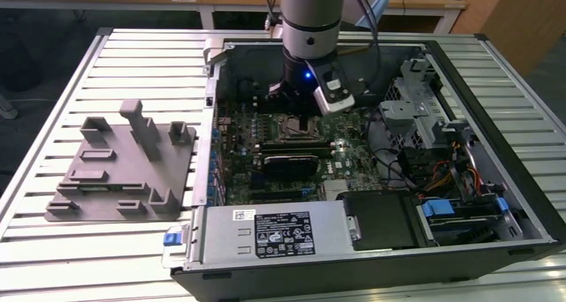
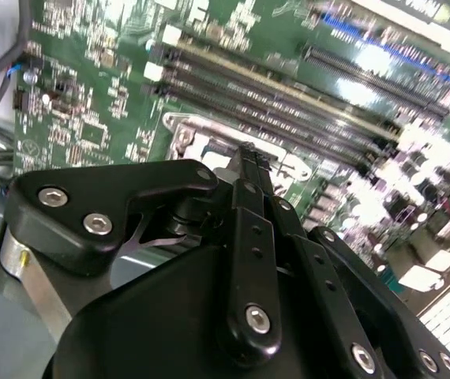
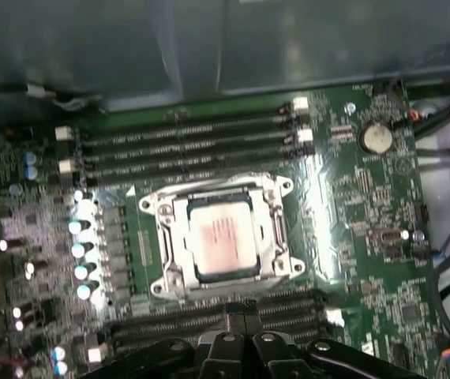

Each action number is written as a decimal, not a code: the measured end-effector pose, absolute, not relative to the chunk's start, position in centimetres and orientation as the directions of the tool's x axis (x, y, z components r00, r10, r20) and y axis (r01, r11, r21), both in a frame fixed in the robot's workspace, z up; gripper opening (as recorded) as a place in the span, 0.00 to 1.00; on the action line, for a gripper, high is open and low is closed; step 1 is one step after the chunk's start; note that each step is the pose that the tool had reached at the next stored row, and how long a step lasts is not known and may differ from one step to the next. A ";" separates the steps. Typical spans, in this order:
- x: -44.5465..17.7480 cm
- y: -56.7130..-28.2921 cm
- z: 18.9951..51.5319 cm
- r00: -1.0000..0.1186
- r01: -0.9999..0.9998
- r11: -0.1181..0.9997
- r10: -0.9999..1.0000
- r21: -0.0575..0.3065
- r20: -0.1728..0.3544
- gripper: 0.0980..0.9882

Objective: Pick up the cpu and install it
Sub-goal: 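Install the second cpu locking lever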

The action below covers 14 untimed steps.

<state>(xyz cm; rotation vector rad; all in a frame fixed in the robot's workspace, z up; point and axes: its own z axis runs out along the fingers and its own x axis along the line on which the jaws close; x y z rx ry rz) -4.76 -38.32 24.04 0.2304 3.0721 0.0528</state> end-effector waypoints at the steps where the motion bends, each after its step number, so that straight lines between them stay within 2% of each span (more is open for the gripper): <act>1: -4.8 -38.5 24.0 -0.987 0.148 0.988 0.150 0.041 -0.057 0.01; 7: -5.2 -39.1 23.8 -0.987 0.148 0.987 0.152 0.070 -0.053 0.01; 14: -5.7 -39.4 23.2 -0.987 0.148 0.985 0.153 0.087 -0.050 0.01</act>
